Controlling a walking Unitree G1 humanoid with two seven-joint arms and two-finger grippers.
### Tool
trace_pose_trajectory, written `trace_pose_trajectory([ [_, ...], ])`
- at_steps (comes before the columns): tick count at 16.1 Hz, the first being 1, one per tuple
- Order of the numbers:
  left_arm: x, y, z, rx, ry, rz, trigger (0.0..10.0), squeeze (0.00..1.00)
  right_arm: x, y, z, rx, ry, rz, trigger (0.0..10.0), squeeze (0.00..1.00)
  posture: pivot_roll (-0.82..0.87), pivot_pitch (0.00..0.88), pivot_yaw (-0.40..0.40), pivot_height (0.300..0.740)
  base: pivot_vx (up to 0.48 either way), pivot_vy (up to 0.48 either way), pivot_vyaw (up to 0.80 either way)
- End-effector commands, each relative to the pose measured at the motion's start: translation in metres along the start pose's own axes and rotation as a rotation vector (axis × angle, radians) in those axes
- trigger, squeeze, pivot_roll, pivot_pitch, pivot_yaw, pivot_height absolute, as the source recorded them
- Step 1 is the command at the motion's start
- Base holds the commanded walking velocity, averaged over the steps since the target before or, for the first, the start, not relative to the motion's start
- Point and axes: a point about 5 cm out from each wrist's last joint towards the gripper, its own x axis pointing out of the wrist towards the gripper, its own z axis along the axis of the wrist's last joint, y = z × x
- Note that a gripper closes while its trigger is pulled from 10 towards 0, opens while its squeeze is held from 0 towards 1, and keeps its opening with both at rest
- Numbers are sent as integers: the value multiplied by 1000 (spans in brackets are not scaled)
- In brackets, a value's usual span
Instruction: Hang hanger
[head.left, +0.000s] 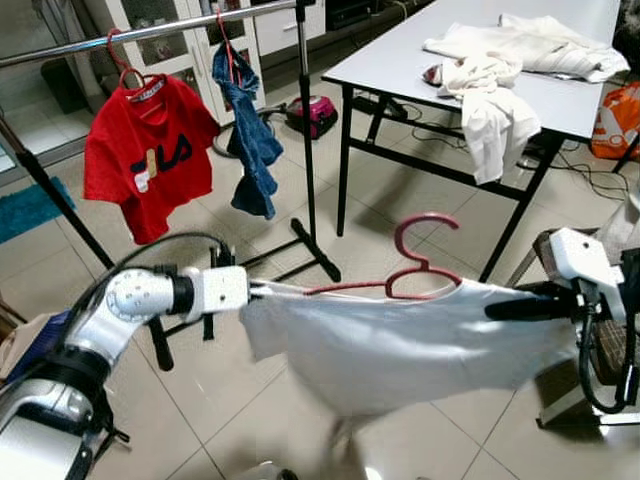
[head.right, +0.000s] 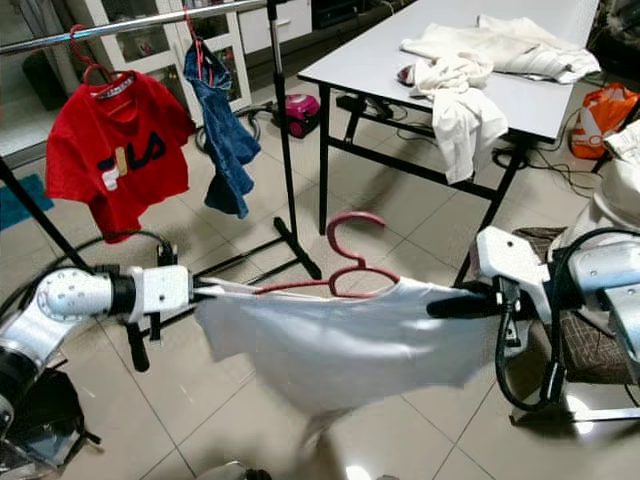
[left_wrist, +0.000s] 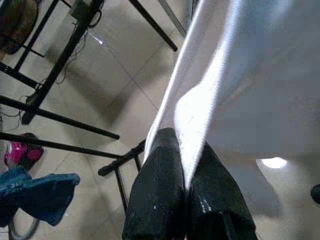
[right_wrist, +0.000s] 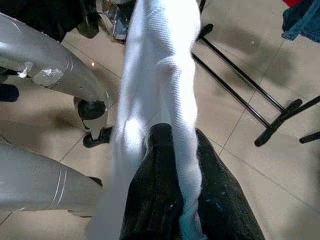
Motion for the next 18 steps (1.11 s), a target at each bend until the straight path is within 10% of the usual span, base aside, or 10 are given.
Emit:
trace_pose_trajectory([
  [1, -7, 11, 3, 13, -10, 33, 0, 0, -2, -3, 3, -29, 15, -13, 0, 0, -107, 0, 88, 740, 0, 0, 0],
  [13, 15, 13, 78, 100, -336, -21, 0, 0, 39, -15, 33, -153, -146, -117, 0, 0, -107, 0, 95, 740, 0, 0, 0],
  [18, 6, 21, 81, 121, -294, -12, 0, 0, 37, -29, 15, -210, 15, -255, 0, 0, -106, 0, 94, 740, 0, 0, 0],
])
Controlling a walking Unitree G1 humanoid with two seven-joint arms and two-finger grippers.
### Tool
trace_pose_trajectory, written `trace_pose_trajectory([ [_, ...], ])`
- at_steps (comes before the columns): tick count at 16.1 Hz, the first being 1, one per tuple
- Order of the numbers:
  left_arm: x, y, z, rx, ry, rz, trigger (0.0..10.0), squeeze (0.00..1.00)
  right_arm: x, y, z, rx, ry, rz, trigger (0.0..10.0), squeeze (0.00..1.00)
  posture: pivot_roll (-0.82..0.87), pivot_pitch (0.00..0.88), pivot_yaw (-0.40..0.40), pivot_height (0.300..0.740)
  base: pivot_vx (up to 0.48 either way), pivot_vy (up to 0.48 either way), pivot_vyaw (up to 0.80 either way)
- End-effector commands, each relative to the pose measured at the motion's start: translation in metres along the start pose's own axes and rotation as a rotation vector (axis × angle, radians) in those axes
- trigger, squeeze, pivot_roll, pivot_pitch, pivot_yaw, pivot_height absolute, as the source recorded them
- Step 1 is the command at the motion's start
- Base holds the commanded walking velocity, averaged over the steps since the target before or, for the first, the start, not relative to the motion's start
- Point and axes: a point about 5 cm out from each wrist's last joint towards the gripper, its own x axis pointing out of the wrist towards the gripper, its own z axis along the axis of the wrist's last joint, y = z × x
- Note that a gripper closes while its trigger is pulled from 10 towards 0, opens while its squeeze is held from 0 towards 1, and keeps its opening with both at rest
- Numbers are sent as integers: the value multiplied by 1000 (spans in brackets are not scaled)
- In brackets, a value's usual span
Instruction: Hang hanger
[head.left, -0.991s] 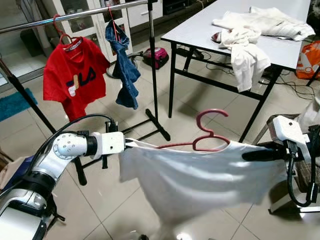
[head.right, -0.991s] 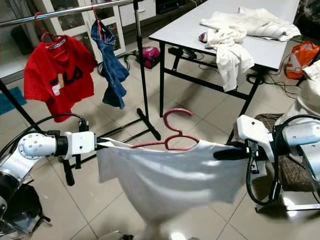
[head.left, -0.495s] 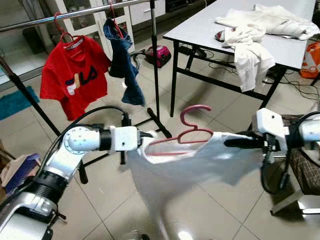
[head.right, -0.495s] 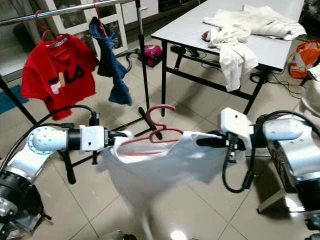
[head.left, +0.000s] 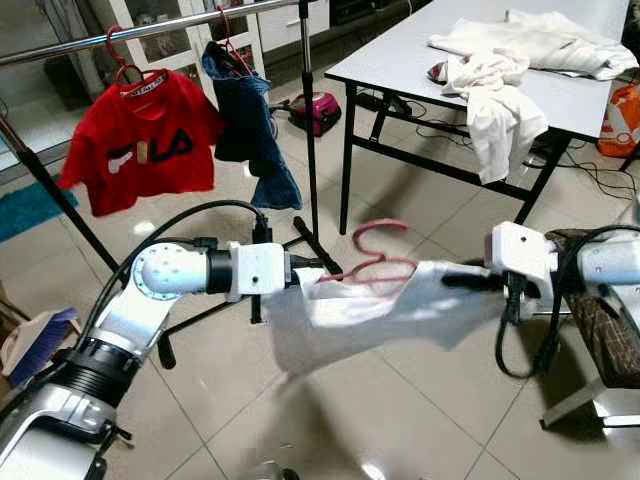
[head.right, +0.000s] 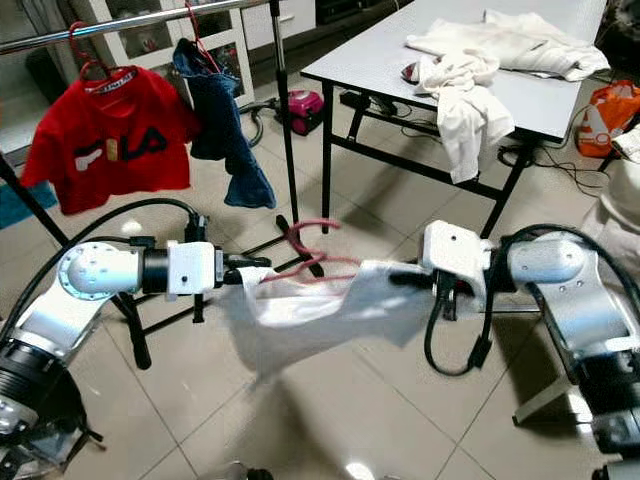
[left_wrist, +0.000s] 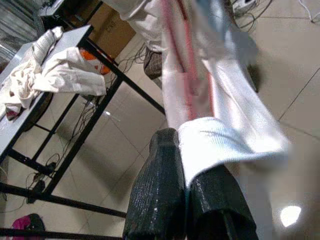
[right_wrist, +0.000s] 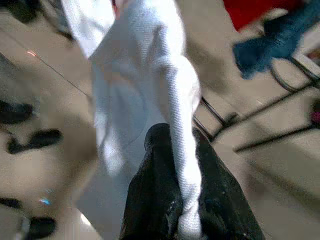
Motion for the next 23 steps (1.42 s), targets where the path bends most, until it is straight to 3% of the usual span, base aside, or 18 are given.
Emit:
trace_pose_trajectory([
  [1, -5, 6, 3, 34, 25, -2, 0, 0, -2, -8, 1, -28, 21, -62, 0, 0, -105, 0, 94, 740, 0, 0, 0],
  [5, 6, 1, 6, 19, 24, -12, 0, 0, 11, -8, 4, 20, -25, -97, 0, 0, -102, 0, 93, 740, 0, 0, 0],
  [7, 15, -1, 9, 15, 9, -13, 0, 0, 21, -6, 18, 36, -113, -92, 0, 0, -107, 0, 94, 740, 0, 0, 0],
  [11, 25, -1, 17, 26, -4, -36, 0, 0, 33, -7, 31, 16, -158, -112, 0, 0, -115, 0, 97, 740, 0, 0, 0],
  [18, 10, 15, 16, 56, 73, 10, 0, 0, 33, -16, 6, -144, 76, -251, 0, 0, -110, 0, 93, 740, 0, 0, 0],
  [20, 17, 11, 23, 22, 40, 5, 0, 0, 40, -18, 10, -156, 61, -313, 0, 0, -111, 0, 91, 740, 0, 0, 0],
  [23, 32, -2, 31, -28, -29, -26, 0, 0, 51, -17, 22, -96, -38, -361, 0, 0, -116, 0, 90, 740, 0, 0, 0],
])
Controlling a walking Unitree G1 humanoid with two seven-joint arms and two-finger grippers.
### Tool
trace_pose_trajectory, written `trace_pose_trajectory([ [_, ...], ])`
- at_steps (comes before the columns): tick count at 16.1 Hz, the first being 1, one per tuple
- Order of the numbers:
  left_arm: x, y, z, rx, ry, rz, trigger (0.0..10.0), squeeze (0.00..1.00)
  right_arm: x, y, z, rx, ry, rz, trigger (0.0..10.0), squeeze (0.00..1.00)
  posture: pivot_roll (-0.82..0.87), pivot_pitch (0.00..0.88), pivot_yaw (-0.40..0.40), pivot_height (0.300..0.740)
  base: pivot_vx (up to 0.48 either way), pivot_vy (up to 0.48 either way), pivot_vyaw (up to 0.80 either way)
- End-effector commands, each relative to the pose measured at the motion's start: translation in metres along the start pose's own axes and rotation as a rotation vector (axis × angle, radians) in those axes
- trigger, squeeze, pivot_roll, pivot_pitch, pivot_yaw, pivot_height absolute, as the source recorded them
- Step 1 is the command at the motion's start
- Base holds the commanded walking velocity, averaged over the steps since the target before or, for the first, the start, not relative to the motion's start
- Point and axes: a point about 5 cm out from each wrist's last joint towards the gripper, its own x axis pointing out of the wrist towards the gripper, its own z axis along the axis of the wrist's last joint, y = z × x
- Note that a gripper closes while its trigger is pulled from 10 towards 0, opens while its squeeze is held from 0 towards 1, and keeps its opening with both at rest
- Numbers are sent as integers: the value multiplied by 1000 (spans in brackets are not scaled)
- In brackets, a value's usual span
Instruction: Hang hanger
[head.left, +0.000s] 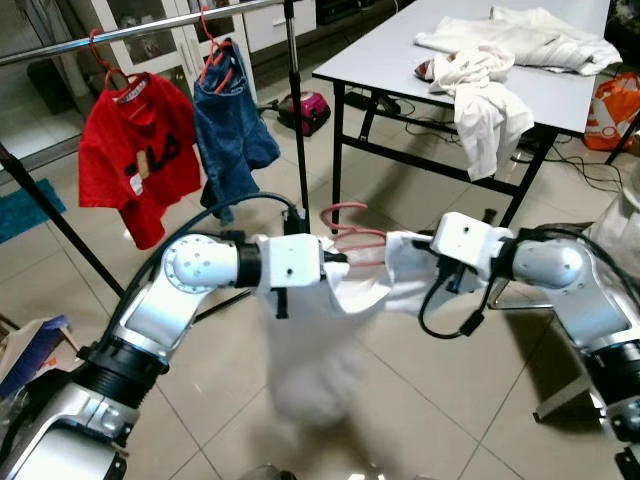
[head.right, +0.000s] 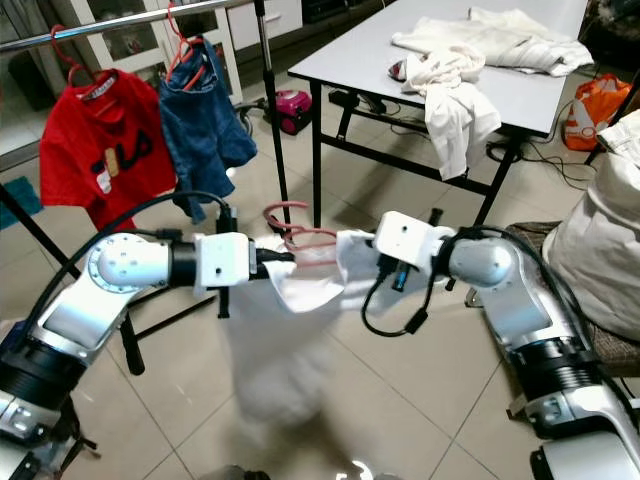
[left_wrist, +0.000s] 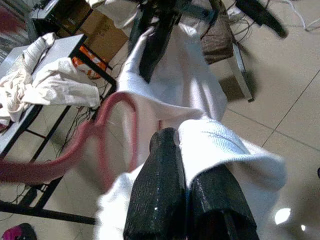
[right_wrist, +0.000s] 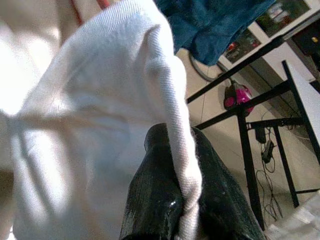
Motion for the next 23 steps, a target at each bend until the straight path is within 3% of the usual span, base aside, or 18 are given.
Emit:
trace_pose_trajectory([
  [1, 7, -7, 6, -3, -35, -27, 0, 0, 1, -7, 13, 21, -61, -51, 0, 0, -119, 0, 89, 740, 0, 0, 0],
  [3, 14, -8, 11, 9, -58, -22, 0, 0, 7, 5, 23, 90, -141, -14, 0, 0, -121, 0, 91, 740, 0, 0, 0],
  [6, 19, -9, 14, -1, -74, -15, 0, 0, 9, 5, 30, 189, -194, -11, 0, 0, -120, 0, 91, 740, 0, 0, 0],
  [8, 21, -9, -3, -28, 0, 60, 314, 0, 7, 5, 29, 195, -187, -14, 0, 0, -117, 0, 88, 740, 0, 0, 0],
  [9, 21, -7, -11, -55, 37, 99, 6588, 0, 6, 5, 28, 211, -189, -17, 0, 0, -115, 0, 87, 740, 0, 0, 0],
  [10, 21, -6, -14, -64, 49, 119, 10000, 0, 6, 5, 28, 223, -193, -18, 0, 0, -115, 0, 87, 740, 0, 0, 0],
  [12, 20, 0, -22, -96, 70, 225, 10000, 0, 4, 6, 28, 241, -192, -19, 0, 0, -116, 0, 85, 740, 0, 0, 0],
  [13, 18, 4, -28, -158, 65, 299, 10000, 1000, 3, 6, 27, 249, -190, -24, 0, 0, -117, 0, 87, 740, 0, 0, 0],
  [15, 19, 1, -33, -237, 46, 347, 10000, 1000, 1, 8, 28, 271, -200, -20, 0, 0, -121, 0, 91, 740, 0, 0, 0],
  [17, 23, -6, -33, -257, 33, 348, 10000, 1000, 0, 6, 31, 317, -224, -32, 0, 0, -121, 0, 91, 740, 0, 0, 0],
  [20, 24, -6, -25, -239, -8, 357, 10000, 1000, 0, 5, 31, 339, -224, -38, 0, 0, -119, 0, 91, 740, 0, 0, 0],
  [22, 21, -5, -17, -236, -40, 322, 10000, 1000, 1, 7, 29, 340, -208, -44, 0, 0, -117, 0, 90, 740, 0, 0, 0],
  [23, 17, -13, -14, -236, -37, 231, 10000, 1000, 2, 9, 28, 344, -199, -42, 0, 0, -116, 0, 91, 740, 0, 0, 0],
])
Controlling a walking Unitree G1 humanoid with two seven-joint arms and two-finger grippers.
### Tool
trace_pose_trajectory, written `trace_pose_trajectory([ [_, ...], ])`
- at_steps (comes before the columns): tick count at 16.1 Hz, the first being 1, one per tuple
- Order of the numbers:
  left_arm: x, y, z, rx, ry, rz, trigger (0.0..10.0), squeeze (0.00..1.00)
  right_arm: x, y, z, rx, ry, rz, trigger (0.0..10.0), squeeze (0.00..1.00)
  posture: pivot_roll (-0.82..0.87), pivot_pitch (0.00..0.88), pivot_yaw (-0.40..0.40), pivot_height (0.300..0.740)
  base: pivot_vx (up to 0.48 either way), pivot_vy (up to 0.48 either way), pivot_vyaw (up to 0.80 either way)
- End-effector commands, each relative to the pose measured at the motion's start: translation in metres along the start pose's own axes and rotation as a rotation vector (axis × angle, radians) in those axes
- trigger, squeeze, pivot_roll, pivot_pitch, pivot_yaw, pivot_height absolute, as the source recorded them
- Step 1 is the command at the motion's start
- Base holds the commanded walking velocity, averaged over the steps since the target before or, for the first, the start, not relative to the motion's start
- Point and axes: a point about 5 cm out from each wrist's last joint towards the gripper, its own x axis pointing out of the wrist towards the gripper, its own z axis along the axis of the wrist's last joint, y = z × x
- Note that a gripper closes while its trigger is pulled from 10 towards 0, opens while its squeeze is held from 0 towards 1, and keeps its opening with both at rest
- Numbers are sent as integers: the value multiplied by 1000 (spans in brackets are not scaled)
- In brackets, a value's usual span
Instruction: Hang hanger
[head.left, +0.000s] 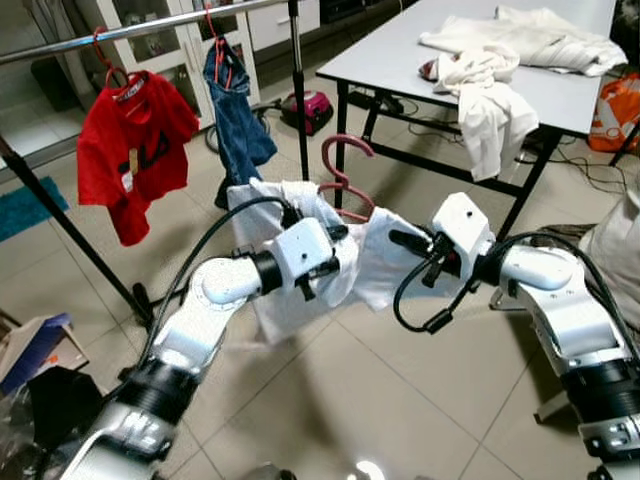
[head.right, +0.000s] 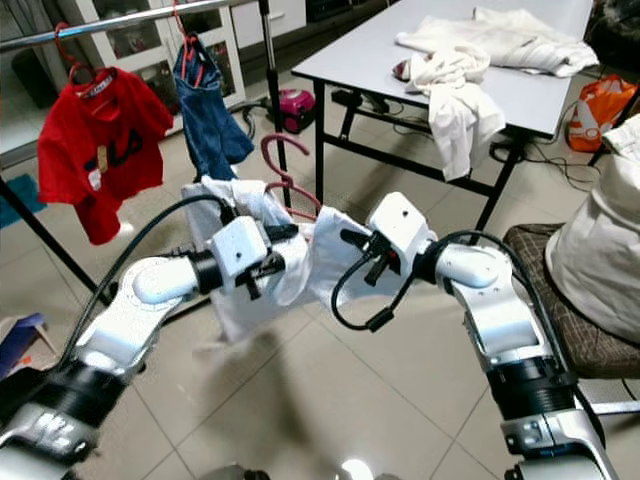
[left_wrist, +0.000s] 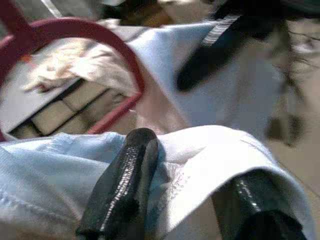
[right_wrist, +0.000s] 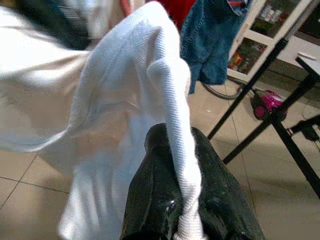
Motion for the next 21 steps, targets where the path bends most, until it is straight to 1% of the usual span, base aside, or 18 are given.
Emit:
trace_pose_trajectory([
  [1, -3, -5, 0, -11, 13, -63, 10000, 1000, 0, 0, 10, -12, -38, -11, 0, 0, -116, 0, 92, 740, 0, 0, 0],
  [2, -8, -5, -1, 5, 39, -98, 10000, 1000, 0, 0, 9, -6, -35, -12, 0, 0, -116, 0, 92, 740, 0, 0, 0],
  [4, -23, 1, -6, 31, 102, -149, 10000, 1000, -1, 0, 7, 3, -30, -16, 0, 0, -114, 0, 93, 740, 0, 0, 0],
  [7, -36, 8, -9, 49, 167, -177, 10000, 1000, -1, 2, 6, 11, -27, -17, 0, 0, -111, 0, 92, 740, 0, 0, 0],
  [10, -44, 9, 0, 65, 178, -231, 10000, 1000, -1, 1, 5, 16, -23, -26, 0, 0, -110, 0, 91, 740, 0, 0, 0],
  [13, -50, 15, 8, 74, 167, -229, 10000, 1000, 0, 2, 3, 12, -20, -36, 0, 0, -109, 0, 91, 740, 0, 0, 0],
  [14, -54, 19, 16, 64, 150, -229, 10000, 1000, 1, 3, 2, 16, -22, -45, 0, 0, -106, 0, 91, 740, 0, 0, 0],
  [16, -61, 24, 20, 56, 157, -231, 10000, 1000, 3, 5, 1, 20, -22, -50, 0, 0, -102, 0, 92, 740, 0, 0, 0],
  [19, -70, 27, 18, 60, 185, -239, 10000, 1000, 2, 4, -1, 30, -19, -68, 0, 0, -103, 0, 91, 740, 0, 0, 0],
  [20, -75, 32, 16, 61, 205, -227, 10000, 1000, 2, 3, -2, 39, -18, -82, 0, 0, -102, 0, 90, 740, 0, 0, 0],
  [21, -76, 33, 15, 58, 214, -222, 10000, 1000, 2, 3, -3, 42, -18, -84, 0, 0, -103, 0, 90, 740, 0, 0, 0],
])
